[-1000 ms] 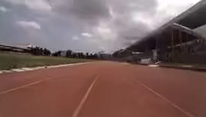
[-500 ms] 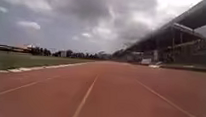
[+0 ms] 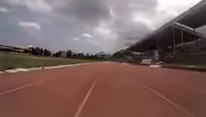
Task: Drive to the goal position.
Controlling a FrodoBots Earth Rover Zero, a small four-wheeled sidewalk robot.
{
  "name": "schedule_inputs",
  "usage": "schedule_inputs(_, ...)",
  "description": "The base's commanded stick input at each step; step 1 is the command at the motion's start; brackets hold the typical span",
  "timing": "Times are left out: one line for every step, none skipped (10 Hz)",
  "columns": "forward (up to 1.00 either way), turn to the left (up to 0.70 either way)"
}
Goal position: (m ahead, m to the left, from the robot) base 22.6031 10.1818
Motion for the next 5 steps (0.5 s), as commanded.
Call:
schedule_inputs(0.45, 0.00)
schedule_inputs(0.45, 0.00)
schedule_inputs(0.45, 0.00)
schedule_inputs(0.45, 0.00)
schedule_inputs(0.45, 0.00)
